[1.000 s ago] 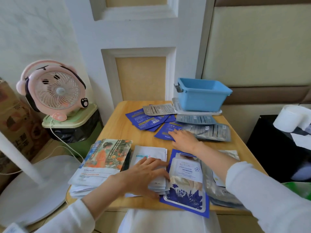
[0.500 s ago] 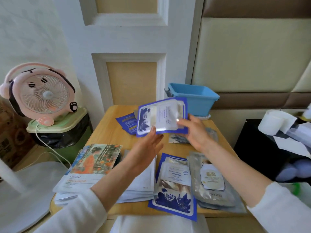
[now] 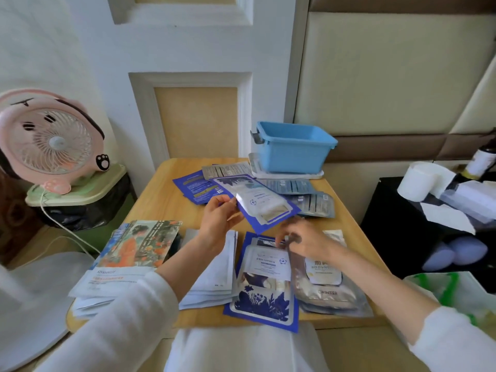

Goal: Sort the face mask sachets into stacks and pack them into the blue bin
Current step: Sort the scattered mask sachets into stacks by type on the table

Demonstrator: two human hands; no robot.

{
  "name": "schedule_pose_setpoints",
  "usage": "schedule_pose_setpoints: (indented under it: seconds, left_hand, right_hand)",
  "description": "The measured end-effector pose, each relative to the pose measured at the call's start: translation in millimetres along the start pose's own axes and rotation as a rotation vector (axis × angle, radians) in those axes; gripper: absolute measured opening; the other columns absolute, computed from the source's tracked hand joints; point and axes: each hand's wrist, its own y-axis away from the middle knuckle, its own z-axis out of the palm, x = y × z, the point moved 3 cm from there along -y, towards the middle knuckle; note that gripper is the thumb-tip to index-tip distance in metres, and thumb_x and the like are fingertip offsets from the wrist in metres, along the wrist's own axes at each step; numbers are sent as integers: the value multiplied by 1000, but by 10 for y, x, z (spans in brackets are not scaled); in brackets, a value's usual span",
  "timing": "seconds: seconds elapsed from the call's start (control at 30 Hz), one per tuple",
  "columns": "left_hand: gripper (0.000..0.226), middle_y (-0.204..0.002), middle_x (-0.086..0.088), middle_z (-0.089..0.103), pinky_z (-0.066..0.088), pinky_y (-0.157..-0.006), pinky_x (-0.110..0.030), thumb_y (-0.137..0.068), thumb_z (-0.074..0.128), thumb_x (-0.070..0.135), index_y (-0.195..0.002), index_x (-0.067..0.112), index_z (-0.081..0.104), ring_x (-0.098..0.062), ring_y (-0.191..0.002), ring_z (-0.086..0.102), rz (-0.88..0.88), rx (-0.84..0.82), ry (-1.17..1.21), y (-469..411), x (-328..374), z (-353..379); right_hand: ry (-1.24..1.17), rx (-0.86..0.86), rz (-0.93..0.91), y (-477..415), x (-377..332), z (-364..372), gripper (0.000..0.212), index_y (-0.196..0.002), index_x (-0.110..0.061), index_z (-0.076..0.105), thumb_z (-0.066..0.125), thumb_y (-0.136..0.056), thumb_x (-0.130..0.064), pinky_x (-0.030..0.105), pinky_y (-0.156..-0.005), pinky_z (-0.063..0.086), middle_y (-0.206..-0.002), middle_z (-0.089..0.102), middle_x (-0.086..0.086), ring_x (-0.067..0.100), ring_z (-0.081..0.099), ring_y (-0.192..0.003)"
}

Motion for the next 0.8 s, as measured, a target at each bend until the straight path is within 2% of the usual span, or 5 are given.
schedule_pose_setpoints:
  seconds: [0.3, 0.43, 0.57, 0.7, 0.8]
  left_hand:
    - [19, -69, 0, 58, 36, -57, -21, -95, 50, 9, -79, 17, 45, -8, -58, 52, 116, 68, -240, 40, 112, -81]
    - [19, -64, -1, 55, 38, -59, -18, -92, 53, 7, -77, 18, 47, -2, -52, 52, 202, 6, -415, 47, 233, -60]
    - [18, -68, -2, 58, 41, -63, -21, -92, 52, 2, -82, 17, 51, -9, -62, 53, 265, -340, -624, 63, 464, 120]
    - [10, -81, -1, 69, 46, -73, -20, -83, 55, 12, -89, 18, 58, -15, -74, 62, 537, -547, -1081, 130, 688, 421]
    - [21, -90, 1, 72, 44, -78, -18, -77, 52, 20, -95, 13, 63, -15, -84, 66, 795, -509, -1241, 166, 838, 562]
  right_hand:
    - [372, 67, -302, 81, 237, 79, 14, -61, -13, 56, 52, -72, -5, 22, -67, 29, -77, 53, -1, 18, 47, -80]
    - [46, 127, -64, 98, 367, -134, 24, -60, -12, 61, 45, -70, 3, 38, -78, 48, -74, 60, -1, 17, 58, -77]
    - [-424, 532, 39, 29, 102, -721, 28, -101, -22, 64, 55, -80, -7, 38, -102, 42, -112, 63, 1, 6, 56, -108]
    - [120, 123, -185, -120, -698, -962, 79, -137, -41, 36, 76, -69, -34, 30, -116, 4, -145, 30, -17, 0, 14, -137]
    - [405, 31, -72, -226, -931, -888, 49, -119, -27, 60, 77, -73, -31, 33, -109, 26, -112, 61, -8, 11, 43, -120]
